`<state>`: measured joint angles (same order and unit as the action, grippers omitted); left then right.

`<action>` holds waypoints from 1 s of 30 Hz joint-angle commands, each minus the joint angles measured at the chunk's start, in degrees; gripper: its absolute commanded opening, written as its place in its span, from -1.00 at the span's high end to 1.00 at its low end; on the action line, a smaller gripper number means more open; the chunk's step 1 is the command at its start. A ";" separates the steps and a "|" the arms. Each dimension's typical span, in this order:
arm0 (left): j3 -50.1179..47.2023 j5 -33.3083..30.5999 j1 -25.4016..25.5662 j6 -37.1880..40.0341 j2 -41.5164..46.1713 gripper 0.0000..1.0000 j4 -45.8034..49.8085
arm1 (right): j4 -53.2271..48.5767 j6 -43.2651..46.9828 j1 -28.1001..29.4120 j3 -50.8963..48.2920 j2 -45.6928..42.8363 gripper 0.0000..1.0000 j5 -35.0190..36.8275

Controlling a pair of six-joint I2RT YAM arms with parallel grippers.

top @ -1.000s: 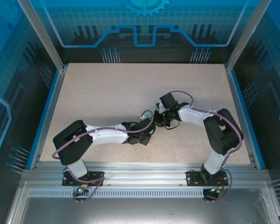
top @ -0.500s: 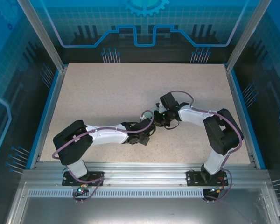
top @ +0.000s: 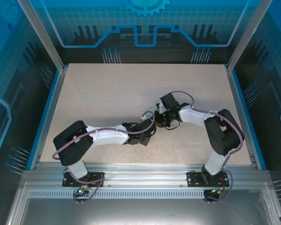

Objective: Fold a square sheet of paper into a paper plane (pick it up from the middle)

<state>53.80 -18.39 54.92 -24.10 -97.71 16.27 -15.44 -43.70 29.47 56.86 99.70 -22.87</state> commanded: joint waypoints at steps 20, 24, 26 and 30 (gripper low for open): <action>-14.97 35.71 -17.26 -5.58 4.33 0.97 -24.25 | 3.24 3.96 -0.50 -4.66 -10.13 0.18 -0.93; -16.19 37.16 -18.92 -6.99 4.20 0.96 -26.11 | 3.10 4.42 0.48 -4.04 -7.83 0.35 -1.43; -16.49 37.20 -19.56 -7.15 4.12 0.97 -25.87 | 4.02 4.17 0.71 -3.92 -6.85 0.43 -2.07; -16.49 37.73 -20.20 -7.32 3.36 0.98 -25.92 | 4.04 4.37 1.59 -1.49 -3.50 0.56 -3.27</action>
<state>37.98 17.08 35.27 -30.35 -93.27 -8.47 -11.92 -40.03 30.02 53.12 93.93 -24.16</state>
